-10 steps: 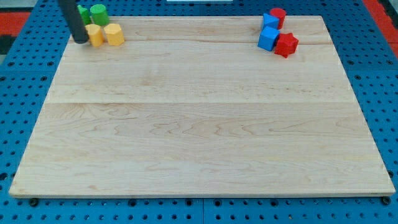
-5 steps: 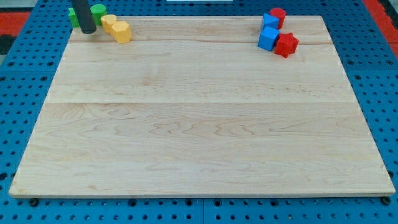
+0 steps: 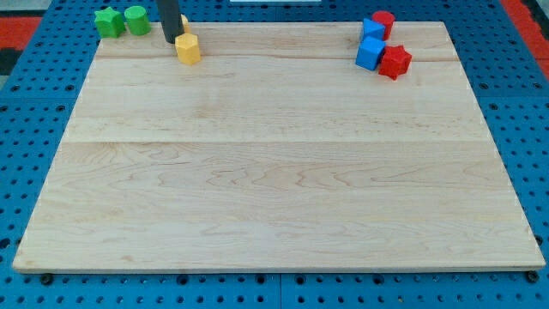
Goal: Move the yellow heart to the right of the green circle
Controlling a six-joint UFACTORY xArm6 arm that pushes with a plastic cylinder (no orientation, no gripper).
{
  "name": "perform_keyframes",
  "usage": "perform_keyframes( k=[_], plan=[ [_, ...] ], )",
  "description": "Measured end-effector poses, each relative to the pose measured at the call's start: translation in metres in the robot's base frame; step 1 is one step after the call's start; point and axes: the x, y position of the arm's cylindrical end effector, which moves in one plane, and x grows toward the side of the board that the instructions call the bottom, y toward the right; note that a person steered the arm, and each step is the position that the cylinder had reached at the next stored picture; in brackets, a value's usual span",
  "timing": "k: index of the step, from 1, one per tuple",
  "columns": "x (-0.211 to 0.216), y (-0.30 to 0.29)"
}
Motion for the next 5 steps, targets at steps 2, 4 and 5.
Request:
perform_keyframes(
  k=[2,4,5],
  plan=[
    [-0.0103,-0.0163],
    [-0.0105,-0.0161],
    [-0.0105,-0.0091]
  ],
)
